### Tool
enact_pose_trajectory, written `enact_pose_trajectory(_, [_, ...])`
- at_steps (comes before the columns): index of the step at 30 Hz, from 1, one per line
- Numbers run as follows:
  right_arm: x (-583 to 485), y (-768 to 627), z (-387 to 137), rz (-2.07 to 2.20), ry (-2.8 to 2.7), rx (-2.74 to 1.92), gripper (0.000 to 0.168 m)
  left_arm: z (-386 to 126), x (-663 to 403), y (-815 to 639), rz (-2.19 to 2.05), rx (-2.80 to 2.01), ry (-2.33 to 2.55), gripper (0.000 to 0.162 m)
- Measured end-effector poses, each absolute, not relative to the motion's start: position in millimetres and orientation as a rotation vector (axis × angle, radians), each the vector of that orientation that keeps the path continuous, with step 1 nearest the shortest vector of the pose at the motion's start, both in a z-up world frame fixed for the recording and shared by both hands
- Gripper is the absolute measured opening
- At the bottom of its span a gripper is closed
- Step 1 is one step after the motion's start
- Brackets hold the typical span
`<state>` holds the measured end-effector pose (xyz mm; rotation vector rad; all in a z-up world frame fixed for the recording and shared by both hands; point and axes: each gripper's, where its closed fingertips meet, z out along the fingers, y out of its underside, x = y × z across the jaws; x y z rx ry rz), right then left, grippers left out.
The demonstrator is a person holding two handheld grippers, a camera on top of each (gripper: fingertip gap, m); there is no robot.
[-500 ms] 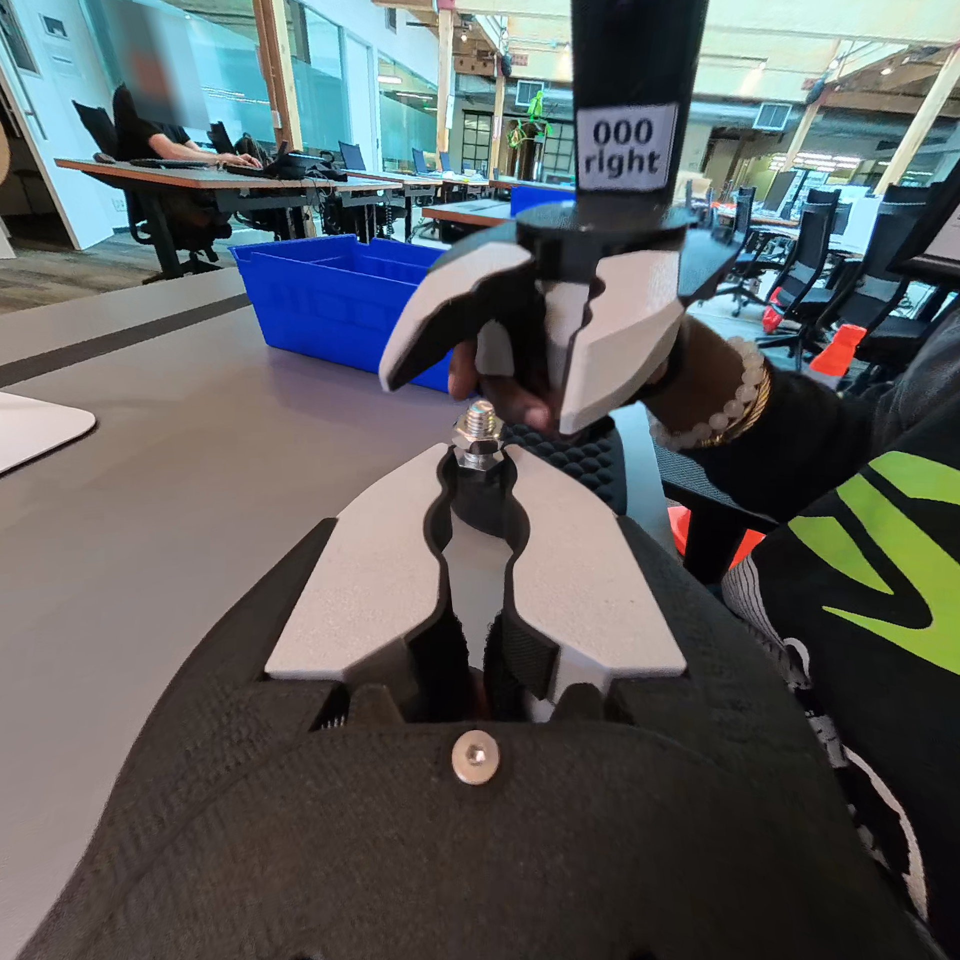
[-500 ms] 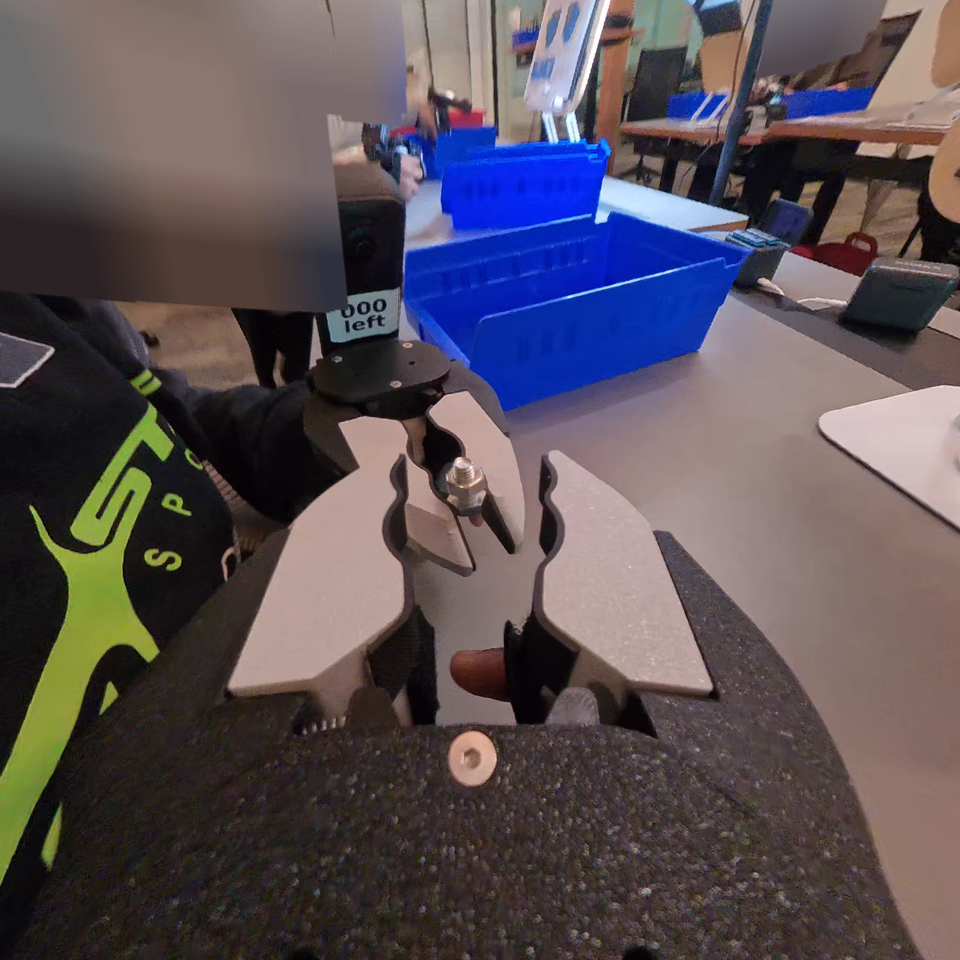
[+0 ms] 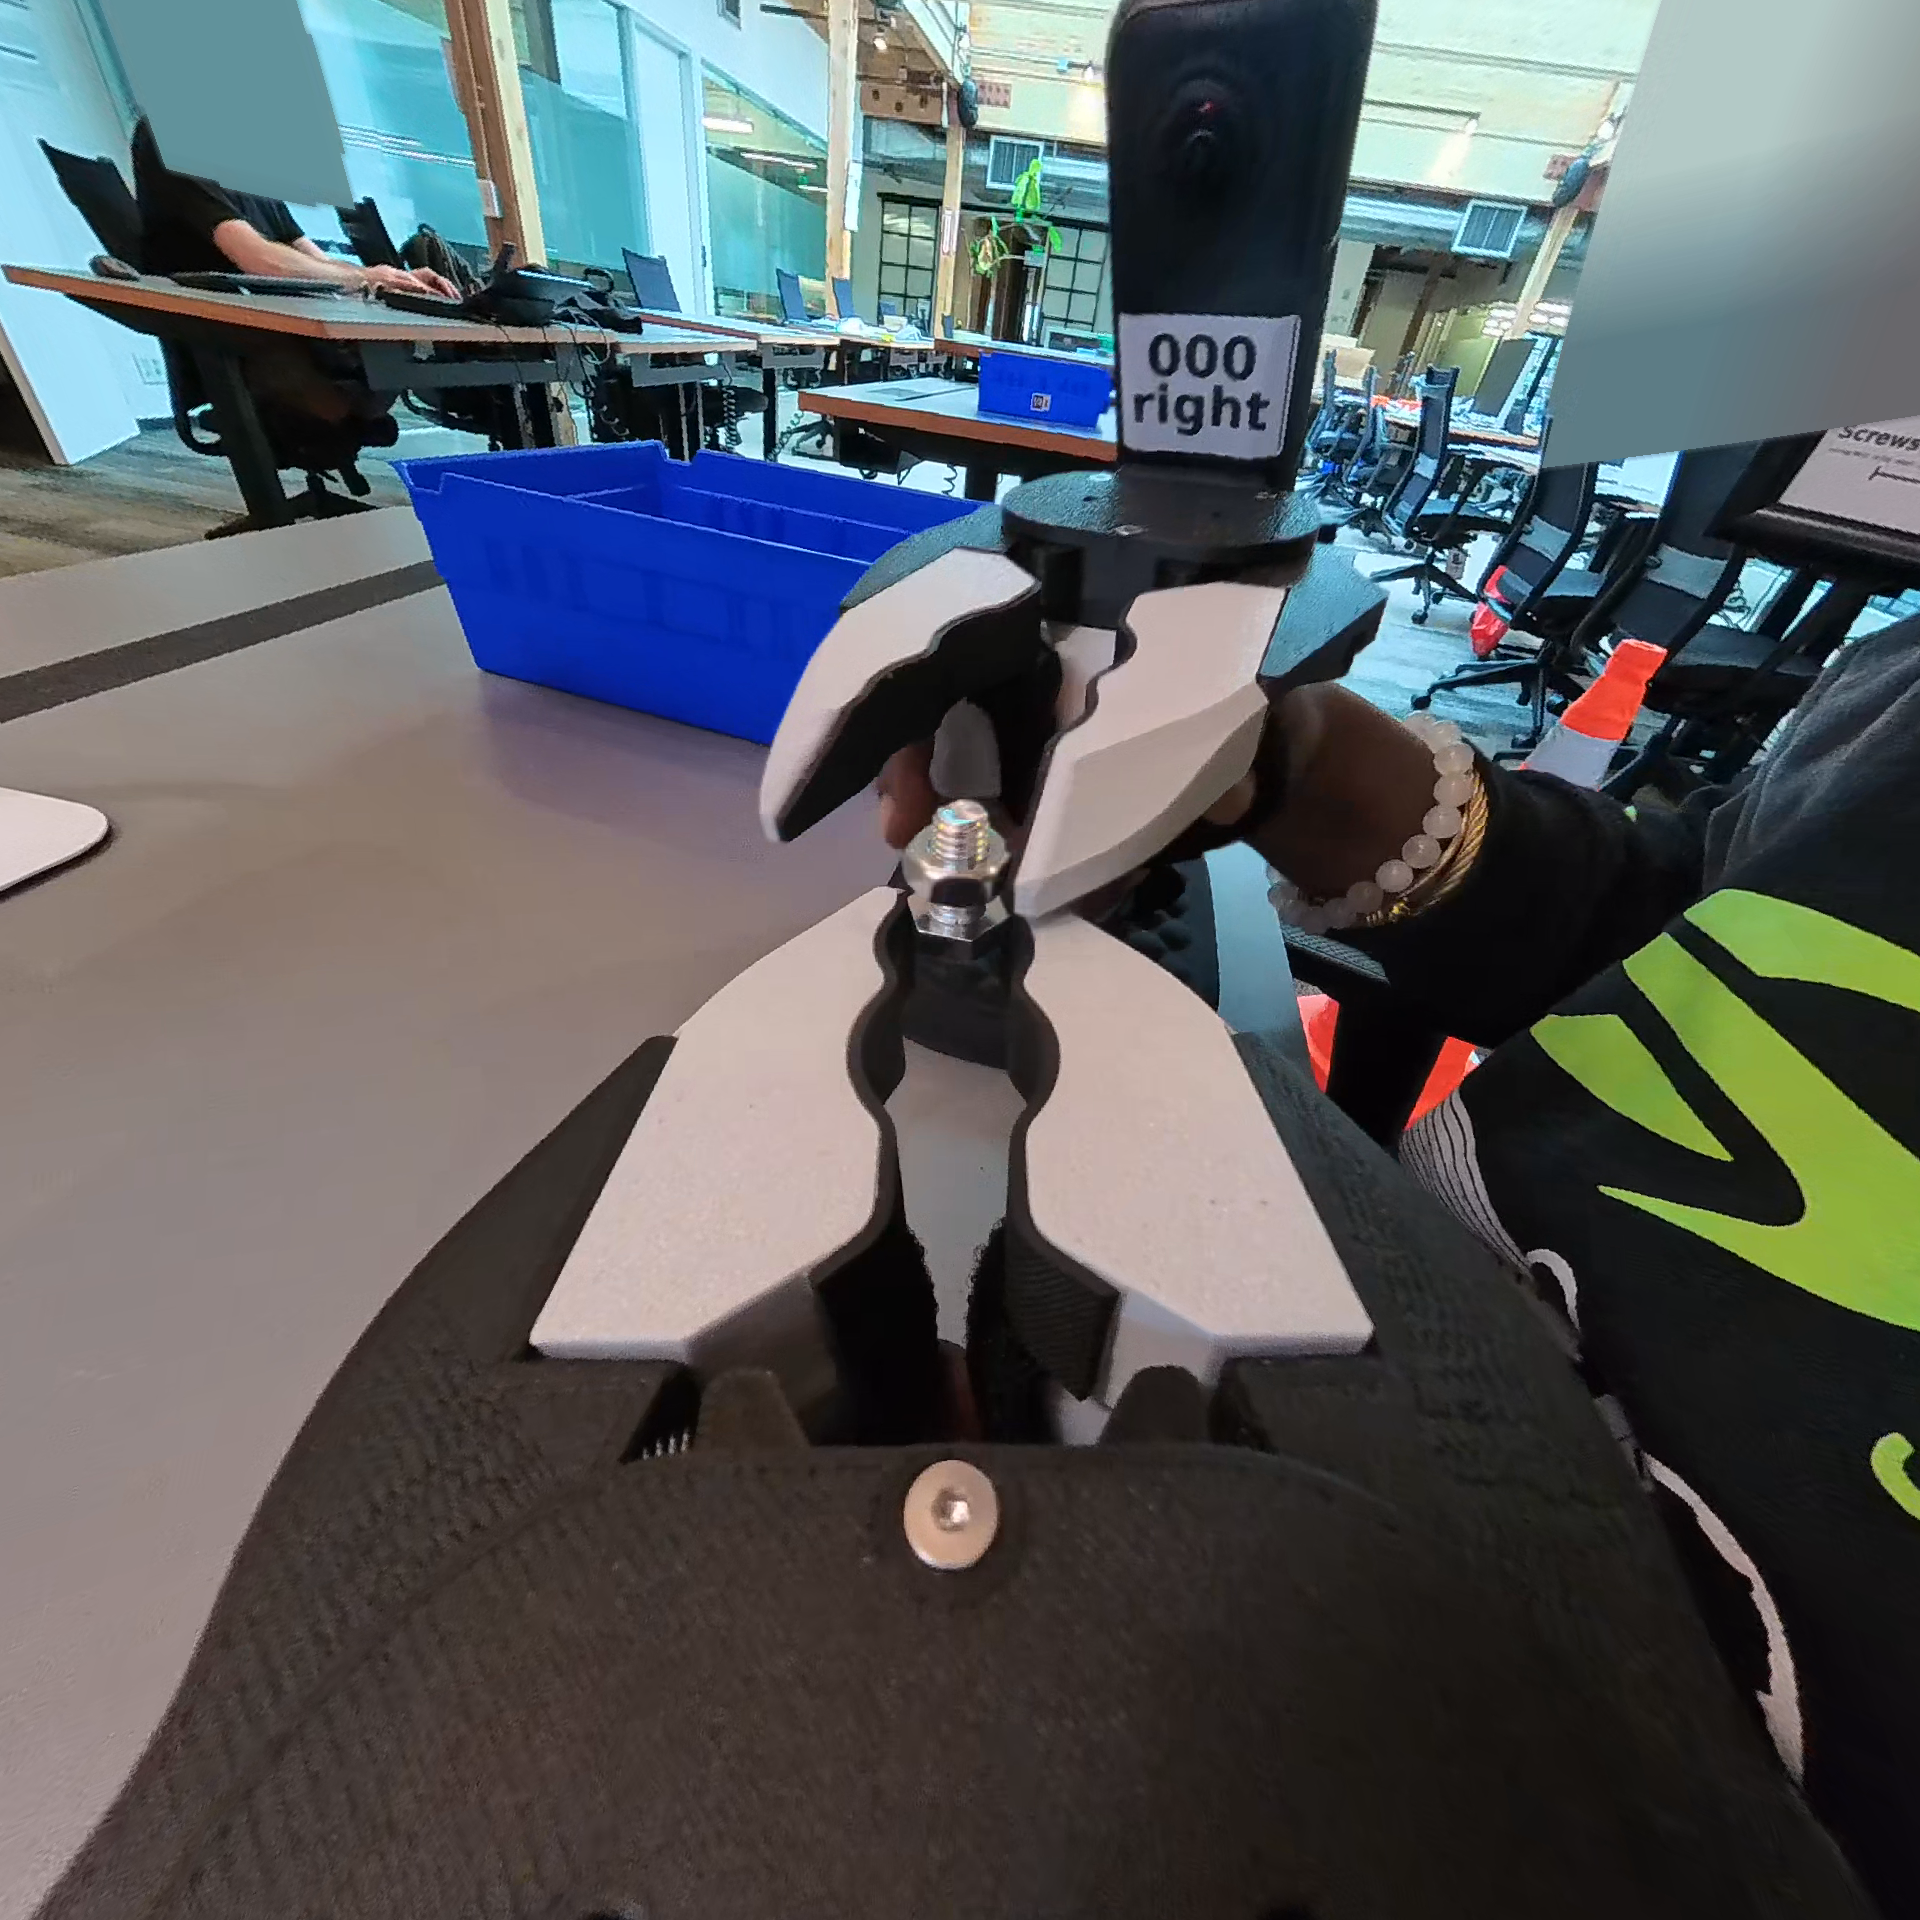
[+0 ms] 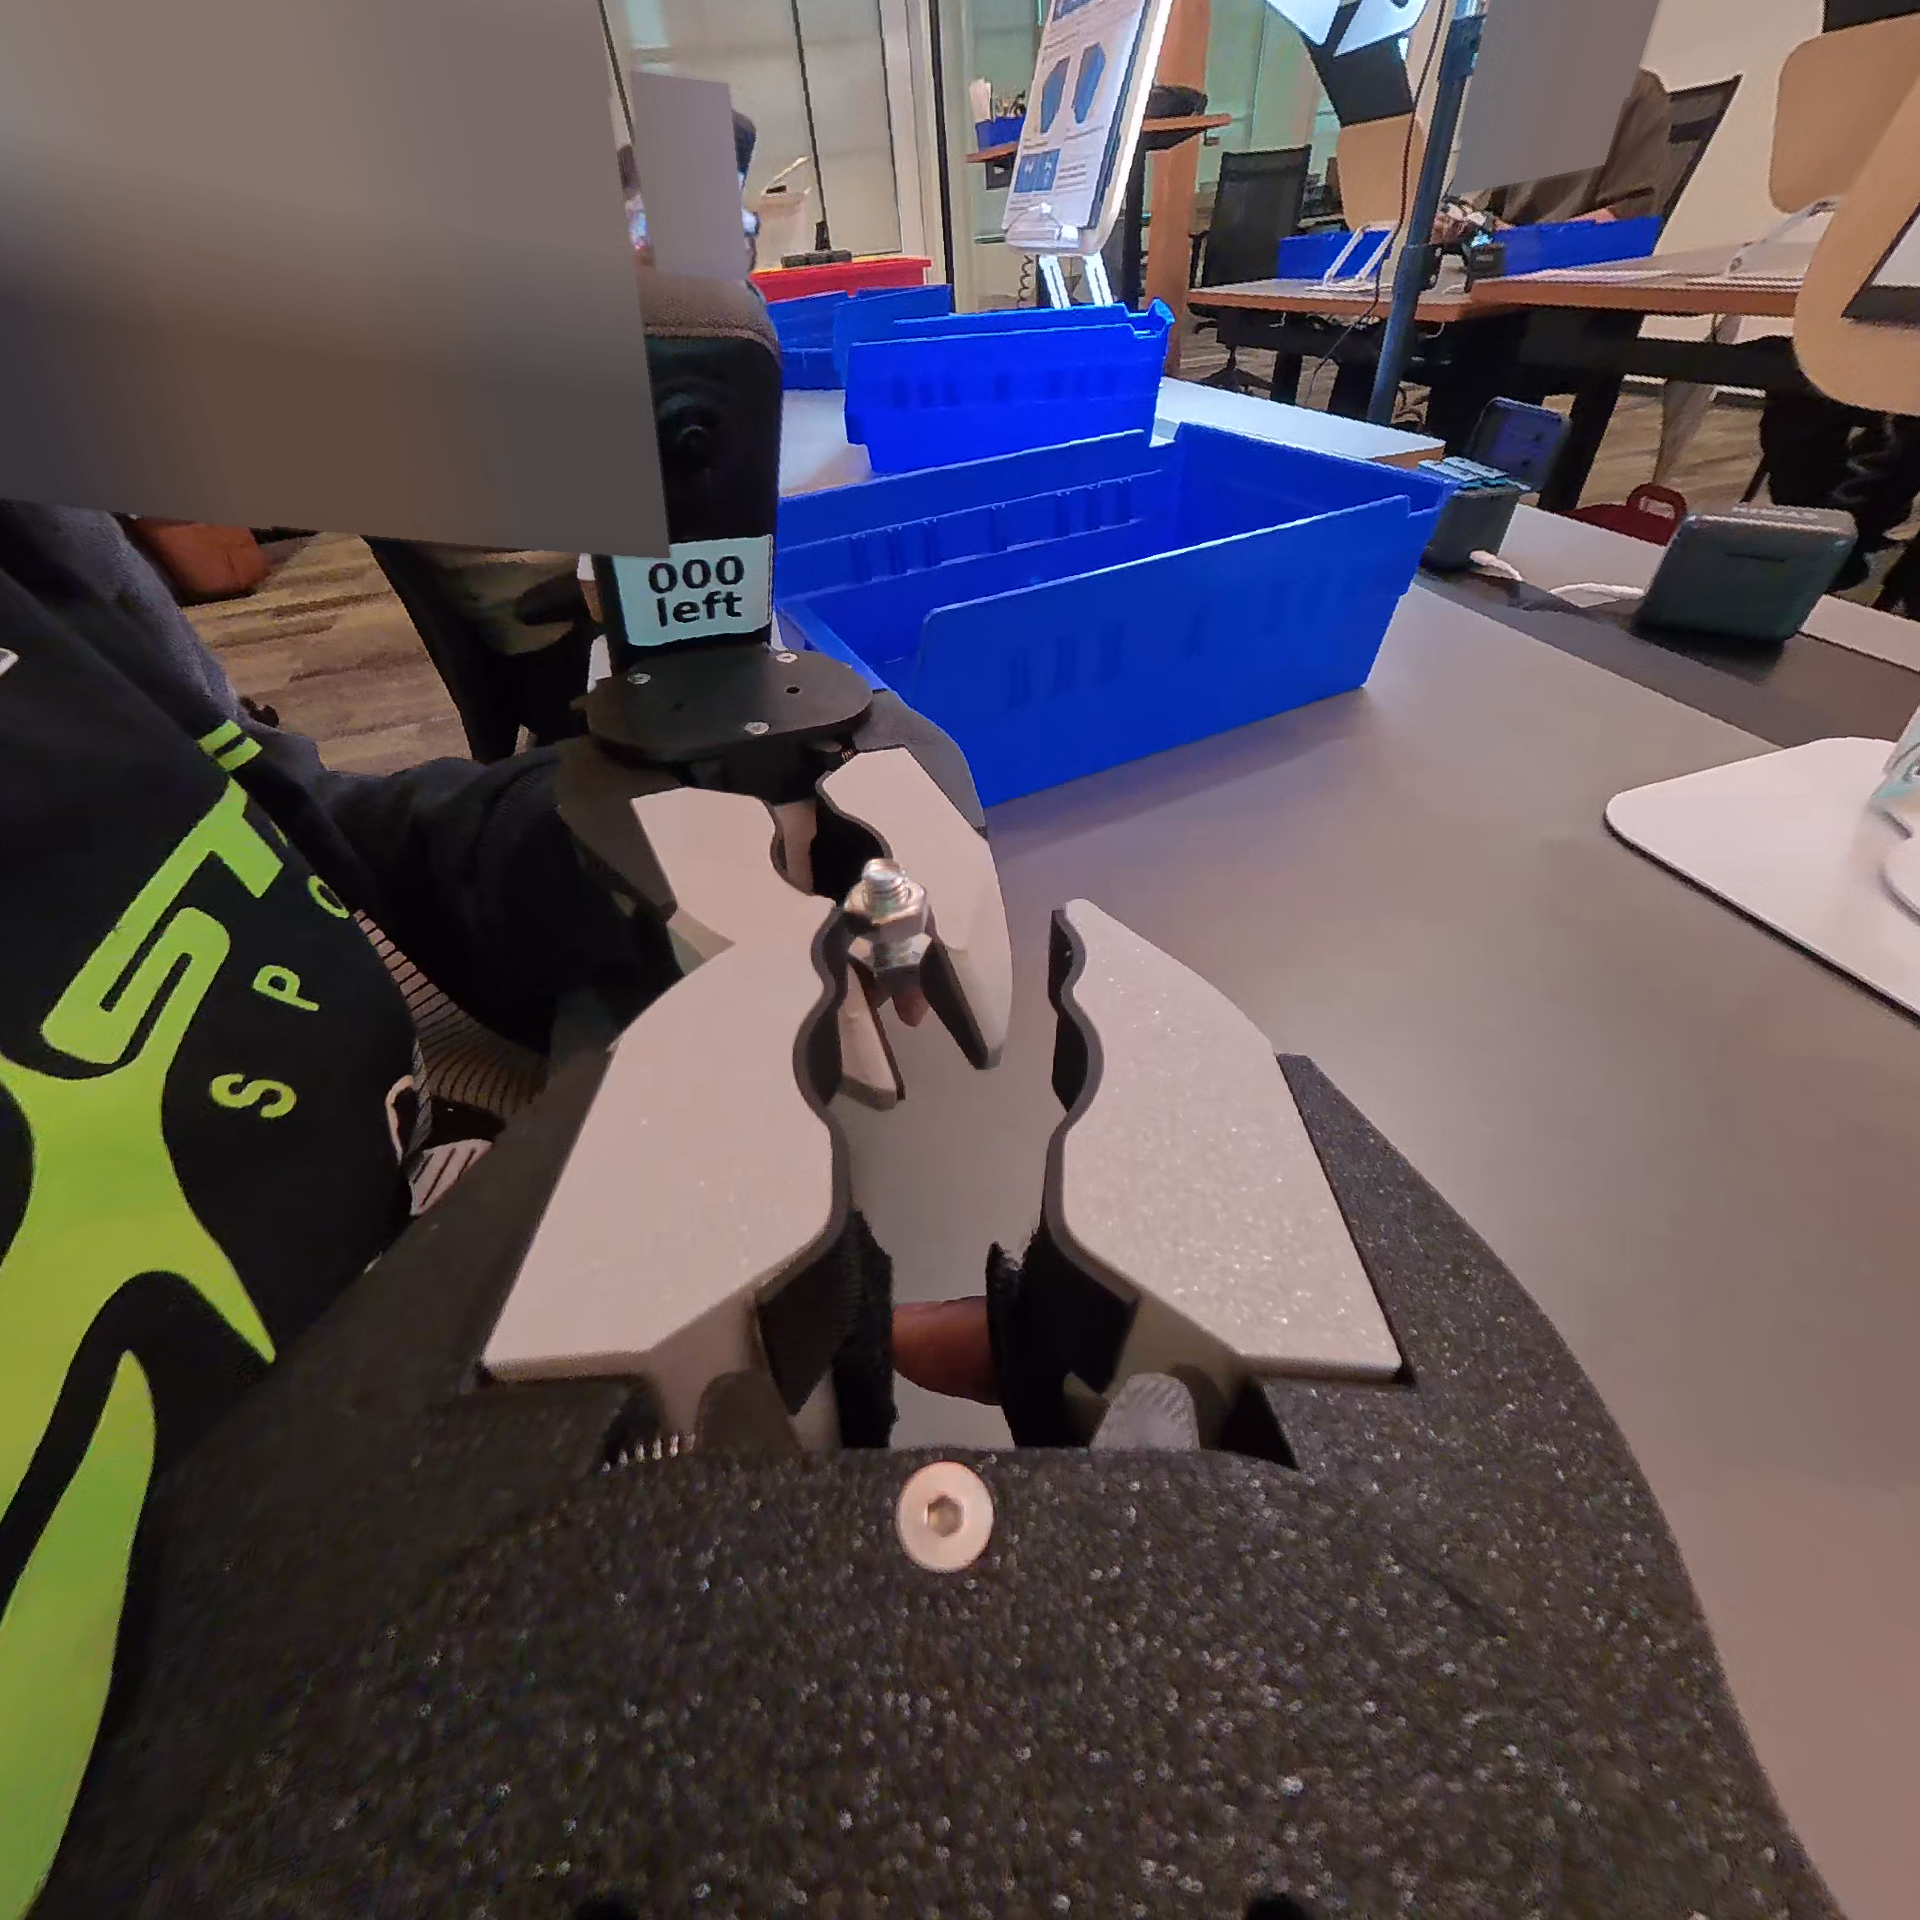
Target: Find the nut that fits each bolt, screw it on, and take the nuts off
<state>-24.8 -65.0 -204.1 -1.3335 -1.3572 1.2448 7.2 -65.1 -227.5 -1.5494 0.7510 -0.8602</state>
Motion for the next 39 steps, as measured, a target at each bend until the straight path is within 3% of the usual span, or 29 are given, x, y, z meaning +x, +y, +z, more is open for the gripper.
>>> enact_pose_trajectory(6, [-10.0,-51.9,-203.7,1.196,-1.31,-1.353,0.006,-227.9,6.3,-65.2,-0.867,-1.553,0.749,0.015])
enact_pose_trajectory(9, [-9.7,-54.7,-203.5,1.217,-1.307,-1.345,0.009,-228.9,6.5,-65.0,-0.862,-1.557,0.753,0.015])
enact_pose_trajectory(14, [-19.9,-68.0,-201.0,1.278,-1.319,-1.3,0.036,-229.3,6.6,-64.9,-0.862,-1.559,0.755,0.015])
enact_pose_trajectory(17, [-28.5,-71.4,-202.1,1.287,-1.322,-1.298,0.041,-229.9,7.7,-65.8,-0.863,-1.56,0.764,0.015])
enact_pose_trajectory(27, [-22.9,-65.4,-203.4,1.267,-1.321,-1.315,0.038,-227.2,6.5,-66.4,-0.872,-1.549,0.758,0.015])
enact_pose_trajectory(28, [-18.8,-63.2,-202.5,1.261,-1.314,-1.317,0.034,-226.8,5.9,-65.9,-0.873,-1.549,0.752,0.015])
enact_pose_trajectory(30, [-10.3,-53.7,-199.8,1.228,-1.267,-1.323,0.011,-225.9,5.9,-67.0,-0.881,-1.543,0.754,0.015])
enact_pose_trajectory(32, [-4.8,-49.8,-198.0,1.232,-1.242,-1.329,0.005,-226.4,5.9,-66.7,-0.877,-1.545,0.756,0.015])
enact_pose_trajectory(35, [-5.7,-54.6,-196.8,1.262,-1.246,-1.313,0.012,-227.0,6.0,-66.6,-0.874,-1.549,0.759,0.015])
enact_pose_trajectory(39, [-16.9,-66.4,-197.8,1.291,-1.284,-1.287,0.035,-229.1,6.5,-66.2,-0.855,-1.556,0.771,0.015])
